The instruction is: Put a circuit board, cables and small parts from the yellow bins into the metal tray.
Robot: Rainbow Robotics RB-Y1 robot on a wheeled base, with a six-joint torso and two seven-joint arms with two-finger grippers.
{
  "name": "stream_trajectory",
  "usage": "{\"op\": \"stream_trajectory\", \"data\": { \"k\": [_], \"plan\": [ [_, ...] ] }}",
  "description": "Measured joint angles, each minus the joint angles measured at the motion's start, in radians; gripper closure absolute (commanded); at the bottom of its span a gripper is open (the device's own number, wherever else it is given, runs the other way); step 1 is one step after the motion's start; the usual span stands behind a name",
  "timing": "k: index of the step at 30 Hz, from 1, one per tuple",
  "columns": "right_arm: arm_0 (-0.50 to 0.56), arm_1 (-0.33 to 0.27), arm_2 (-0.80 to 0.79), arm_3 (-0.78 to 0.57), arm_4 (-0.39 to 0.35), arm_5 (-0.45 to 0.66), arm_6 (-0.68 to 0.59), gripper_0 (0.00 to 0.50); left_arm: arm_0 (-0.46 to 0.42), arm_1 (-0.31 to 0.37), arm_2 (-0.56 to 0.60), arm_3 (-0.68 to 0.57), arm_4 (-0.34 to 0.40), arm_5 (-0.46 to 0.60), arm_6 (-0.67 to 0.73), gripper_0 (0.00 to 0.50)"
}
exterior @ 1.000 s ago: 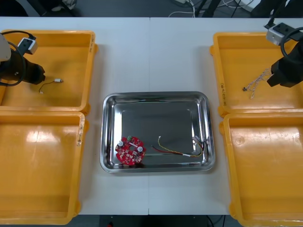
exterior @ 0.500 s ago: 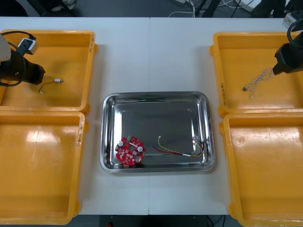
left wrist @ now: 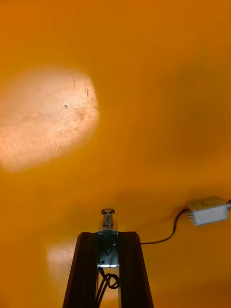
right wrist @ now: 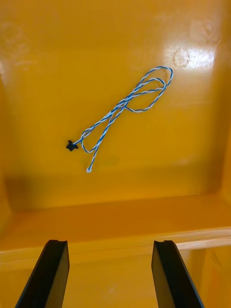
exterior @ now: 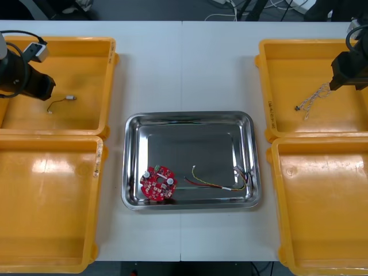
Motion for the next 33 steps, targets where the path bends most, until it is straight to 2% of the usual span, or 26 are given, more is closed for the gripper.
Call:
{"op": "stream_trajectory", "data": {
  "k": [10,14,20,23,30,33],
  "plan": [
    [-0.022,0.04,-0.03,0.089,0.07,0.0,-0.016,0.0,0.0,0.004,0.04,-0.182,-0.059,0.194,0.0,0.5],
    [-0.024,0.069,-0.07,0.09,0.125,0.0,-0.066,0.0,0.0,0.004,0.04,-0.285,-0.109,0.295,0.001,0.5],
    [-0.024,0.099,-0.12,0.092,0.145,-0.001,-0.163,0.0,0.0,-0.008,0.04,-0.41,-0.144,0.403,0.024,0.5],
    [-0.025,0.11,-0.121,0.093,0.16,-0.023,-0.168,0.0,0.0,-0.031,0.039,-0.474,-0.166,0.451,0.094,0.5],
    [-0.039,0.135,-0.121,0.159,0.183,-0.151,-0.168,0.0,0.0,-0.089,-0.003,-0.604,-0.2,0.535,0.386,0.5],
    [-0.056,0.142,-0.121,0.215,0.201,-0.187,-0.167,0.0,0.0,-0.119,-0.036,-0.661,-0.209,0.563,0.423,0.5]
  ]
}}
